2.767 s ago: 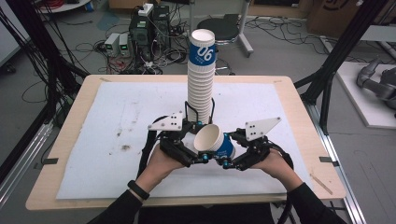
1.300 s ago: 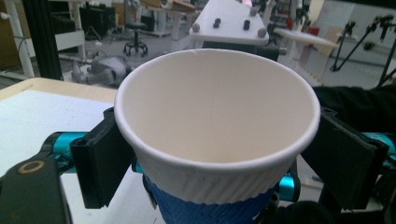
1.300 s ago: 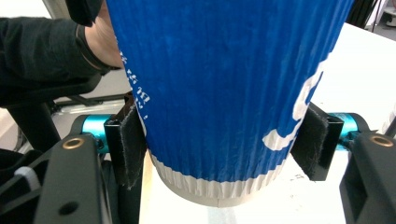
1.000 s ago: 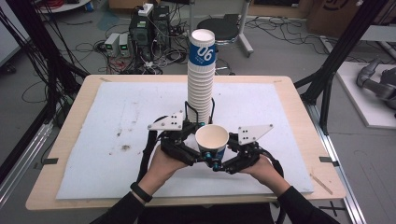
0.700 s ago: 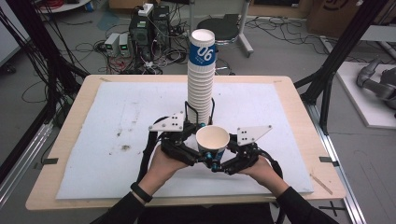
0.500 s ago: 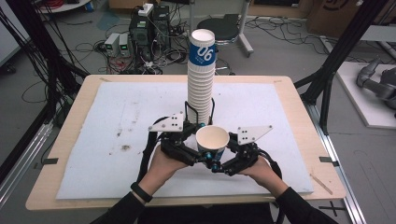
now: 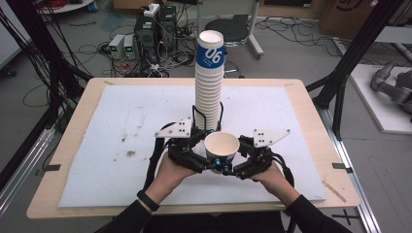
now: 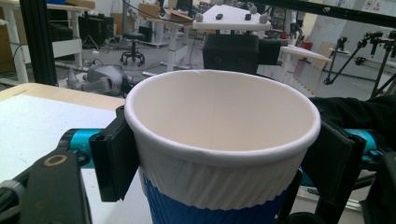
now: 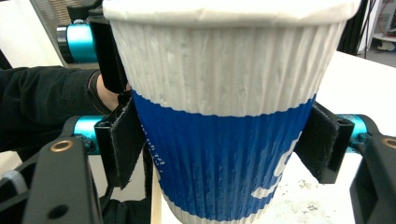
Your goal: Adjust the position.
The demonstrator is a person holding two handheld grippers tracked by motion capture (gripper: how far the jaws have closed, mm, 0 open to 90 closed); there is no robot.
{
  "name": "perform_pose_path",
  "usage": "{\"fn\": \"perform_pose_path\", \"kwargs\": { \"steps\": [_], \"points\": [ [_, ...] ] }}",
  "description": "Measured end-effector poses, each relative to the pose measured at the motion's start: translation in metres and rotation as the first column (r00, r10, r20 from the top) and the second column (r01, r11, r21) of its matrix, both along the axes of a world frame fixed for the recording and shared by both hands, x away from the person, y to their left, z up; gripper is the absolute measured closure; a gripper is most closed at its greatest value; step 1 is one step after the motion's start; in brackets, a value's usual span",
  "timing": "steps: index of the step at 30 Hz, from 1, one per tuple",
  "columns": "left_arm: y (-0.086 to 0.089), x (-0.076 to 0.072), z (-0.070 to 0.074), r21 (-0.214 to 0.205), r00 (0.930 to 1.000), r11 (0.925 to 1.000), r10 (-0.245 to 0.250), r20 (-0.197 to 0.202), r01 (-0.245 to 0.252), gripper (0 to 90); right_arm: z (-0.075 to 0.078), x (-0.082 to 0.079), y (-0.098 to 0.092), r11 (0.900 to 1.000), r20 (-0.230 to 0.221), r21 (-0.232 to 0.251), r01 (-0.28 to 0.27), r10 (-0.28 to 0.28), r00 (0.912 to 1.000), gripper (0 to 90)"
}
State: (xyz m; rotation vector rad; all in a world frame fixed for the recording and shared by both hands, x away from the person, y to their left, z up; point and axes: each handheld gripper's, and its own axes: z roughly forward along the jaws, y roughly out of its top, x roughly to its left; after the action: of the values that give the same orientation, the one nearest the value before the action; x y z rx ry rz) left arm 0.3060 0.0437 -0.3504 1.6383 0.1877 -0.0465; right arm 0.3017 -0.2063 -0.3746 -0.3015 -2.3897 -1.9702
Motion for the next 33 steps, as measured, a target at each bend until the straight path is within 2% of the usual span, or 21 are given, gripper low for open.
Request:
{"fn": "perform_pose_path", "kwargs": {
  "steps": [3, 10, 14, 18, 21, 33],
  "points": [
    [0.0, 0.0, 0.0, -0.003, 1.0, 1.0, 0.001, -0.001, -0.001, 22.0, 0.0, 0.0, 0.0, 1.0, 0.006, 0.001, 0.001, -0.001, 1.0, 26.1],
    [0.005, 0.0, 0.001, -0.015, 1.0, 0.9999, 0.002, 0.007, -0.002, 14.2, 0.002, 0.001, -0.004, 1.0, 0.004, -0.001, 0.008, -0.008, 1.0, 25.9],
    [0.01, 0.0, 0.001, -0.013, 0.9998, 0.9999, 0.011, 0.019, -0.011, 12.1, 0.004, 0.003, -0.008, 0.9996, 0.008, 0.011, 0.025, -0.025, 0.9997, 25.9],
    [0.014, 0.001, -0.002, -0.016, 0.9999, 0.9999, 0.004, 0.01, -0.004, 11.7, 0.007, 0.005, -0.013, 0.9988, 0.011, 0.026, 0.041, -0.041, 0.9991, 25.9],
    [0.015, 0.0, -0.006, 0.006, 0.9998, 0.9999, 0.009, 0.02, -0.009, 11.7, 0.008, 0.006, -0.016, 0.9982, 0.007, 0.039, 0.046, -0.047, 0.9989, 25.9],
    [0.003, -0.002, -0.026, 0.062, 0.9997, 0.9979, 0.021, -0.008, -0.02, 11.7, 0.011, 0.005, -0.017, 0.9964, 0.005, 0.072, 0.044, -0.045, 0.999, 25.9]
  ]
}}
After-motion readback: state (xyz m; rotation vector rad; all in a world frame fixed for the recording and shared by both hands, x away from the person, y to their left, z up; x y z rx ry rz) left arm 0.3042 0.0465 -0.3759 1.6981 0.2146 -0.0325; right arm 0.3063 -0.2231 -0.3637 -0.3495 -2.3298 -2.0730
